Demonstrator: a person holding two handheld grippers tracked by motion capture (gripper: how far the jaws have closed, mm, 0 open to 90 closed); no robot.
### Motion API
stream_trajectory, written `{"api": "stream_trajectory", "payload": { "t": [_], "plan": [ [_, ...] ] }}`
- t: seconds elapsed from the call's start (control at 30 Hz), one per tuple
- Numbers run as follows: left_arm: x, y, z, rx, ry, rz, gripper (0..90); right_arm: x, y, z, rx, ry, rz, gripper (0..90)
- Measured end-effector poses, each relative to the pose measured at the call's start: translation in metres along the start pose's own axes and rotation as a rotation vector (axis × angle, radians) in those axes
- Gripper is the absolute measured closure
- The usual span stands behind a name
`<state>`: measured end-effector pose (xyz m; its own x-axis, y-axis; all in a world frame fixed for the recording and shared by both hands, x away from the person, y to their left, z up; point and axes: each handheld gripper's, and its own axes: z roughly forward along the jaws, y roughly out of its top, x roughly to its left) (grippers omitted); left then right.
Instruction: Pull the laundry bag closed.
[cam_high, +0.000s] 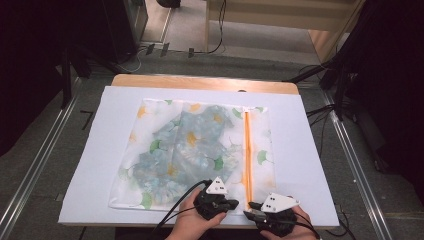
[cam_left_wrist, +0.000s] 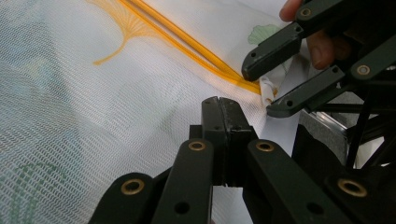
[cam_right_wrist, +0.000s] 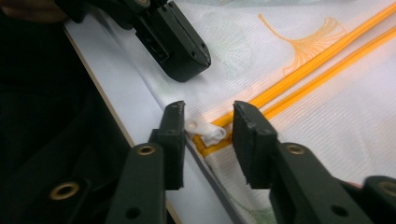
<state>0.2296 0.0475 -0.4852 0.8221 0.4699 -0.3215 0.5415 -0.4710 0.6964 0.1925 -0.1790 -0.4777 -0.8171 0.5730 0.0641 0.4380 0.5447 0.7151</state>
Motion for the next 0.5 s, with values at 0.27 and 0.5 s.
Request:
{"api": "stream_trajectory", "payload": {
  "t": [0.27, 0.5],
  "plan": [
    [0.0, 0.0, 0.0, 0.003, -0.004, 0.0, 89.9, -0.01, 0.001, -0.007, -0.048, 0.074, 0.131, 73.6],
    [-0.001, 0.0, 0.0, 0.002, 0.001, 0.003, 89.1, -0.022, 0.0, -0.011, -0.066, 0.084, 0.297, 83.4]
  ]
}}
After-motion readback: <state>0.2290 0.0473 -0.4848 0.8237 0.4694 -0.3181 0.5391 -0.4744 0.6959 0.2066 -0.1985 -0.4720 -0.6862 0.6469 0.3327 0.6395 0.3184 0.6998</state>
